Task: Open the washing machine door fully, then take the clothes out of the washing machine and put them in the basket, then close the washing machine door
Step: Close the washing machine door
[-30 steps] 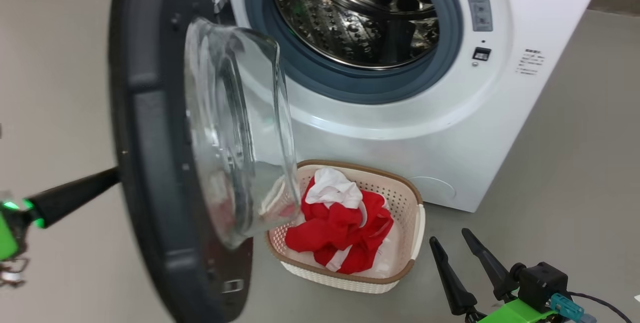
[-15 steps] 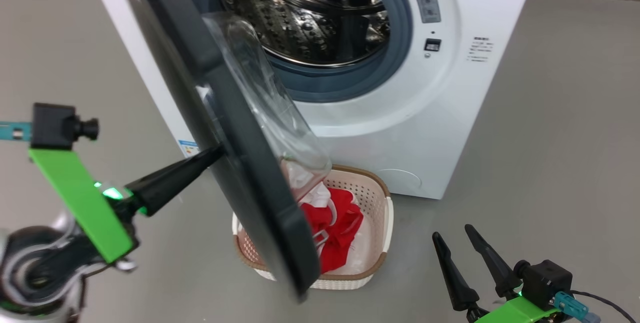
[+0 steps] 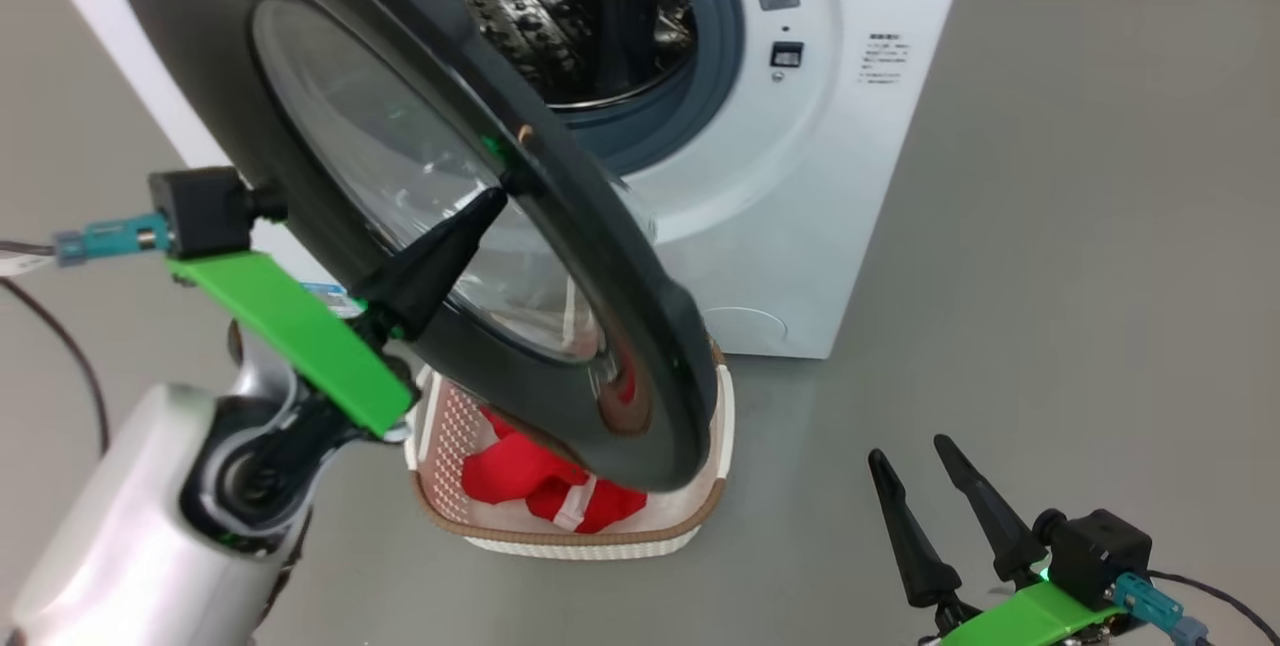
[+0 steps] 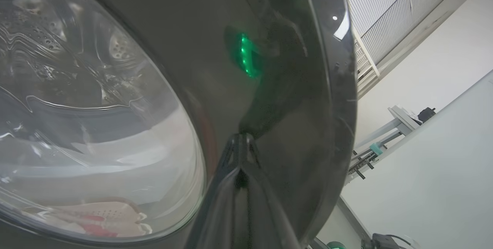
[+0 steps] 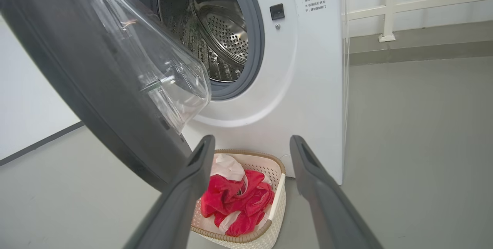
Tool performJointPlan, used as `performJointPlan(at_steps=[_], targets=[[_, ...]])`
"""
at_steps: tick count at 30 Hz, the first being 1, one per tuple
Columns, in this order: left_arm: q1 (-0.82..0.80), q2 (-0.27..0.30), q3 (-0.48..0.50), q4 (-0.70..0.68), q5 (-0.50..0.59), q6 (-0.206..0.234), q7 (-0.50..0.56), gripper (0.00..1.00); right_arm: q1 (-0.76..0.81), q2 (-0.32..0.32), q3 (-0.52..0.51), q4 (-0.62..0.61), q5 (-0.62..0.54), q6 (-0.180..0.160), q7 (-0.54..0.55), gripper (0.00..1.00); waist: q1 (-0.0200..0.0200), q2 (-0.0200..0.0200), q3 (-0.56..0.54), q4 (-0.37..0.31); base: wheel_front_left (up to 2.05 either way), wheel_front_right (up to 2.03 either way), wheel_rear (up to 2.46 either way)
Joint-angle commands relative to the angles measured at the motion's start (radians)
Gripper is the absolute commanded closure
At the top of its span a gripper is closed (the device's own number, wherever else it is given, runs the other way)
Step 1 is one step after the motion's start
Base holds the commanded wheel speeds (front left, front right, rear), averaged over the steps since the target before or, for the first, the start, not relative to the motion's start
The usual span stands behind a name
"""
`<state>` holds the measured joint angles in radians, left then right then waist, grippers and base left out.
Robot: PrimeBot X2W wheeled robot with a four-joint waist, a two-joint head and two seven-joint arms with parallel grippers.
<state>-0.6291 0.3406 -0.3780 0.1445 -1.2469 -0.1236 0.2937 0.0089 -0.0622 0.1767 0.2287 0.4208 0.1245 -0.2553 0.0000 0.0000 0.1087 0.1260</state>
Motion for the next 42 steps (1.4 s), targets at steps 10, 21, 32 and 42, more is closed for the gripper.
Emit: performJointPlan(at_steps=[10,21,32,42], targets=[[-0.183,0.014,-0.117,0.172,0.029,-0.007,-0.261,1.00,-0.059,0.002,0.022,-0.030,-0.011,0.006,-0.006,0.00,0.0000,0.0000,0.043,-0.076,0.00,0.00,0.00],[-0.342,0.035,-0.243,0.336,-0.024,-0.007,-0.464,1.00,-0.087,0.009,0.029,-0.033,-0.006,0.006,-0.006,0.00,0.0000,0.0000,0.089,-0.167,0.00,0.00,0.00],[-0.456,0.058,-0.306,0.458,-0.051,-0.007,-0.535,1.00,-0.113,0.012,0.037,-0.042,0.006,0.006,-0.006,0.00,0.0000,0.0000,0.132,-0.229,0.00,0.00,0.00],[-0.527,0.074,-0.316,0.571,-0.055,-0.007,-0.554,1.00,-0.129,0.012,0.039,-0.050,0.029,0.006,-0.006,0.00,0.0000,0.0000,0.154,-0.263,0.00,0.00,0.00]])
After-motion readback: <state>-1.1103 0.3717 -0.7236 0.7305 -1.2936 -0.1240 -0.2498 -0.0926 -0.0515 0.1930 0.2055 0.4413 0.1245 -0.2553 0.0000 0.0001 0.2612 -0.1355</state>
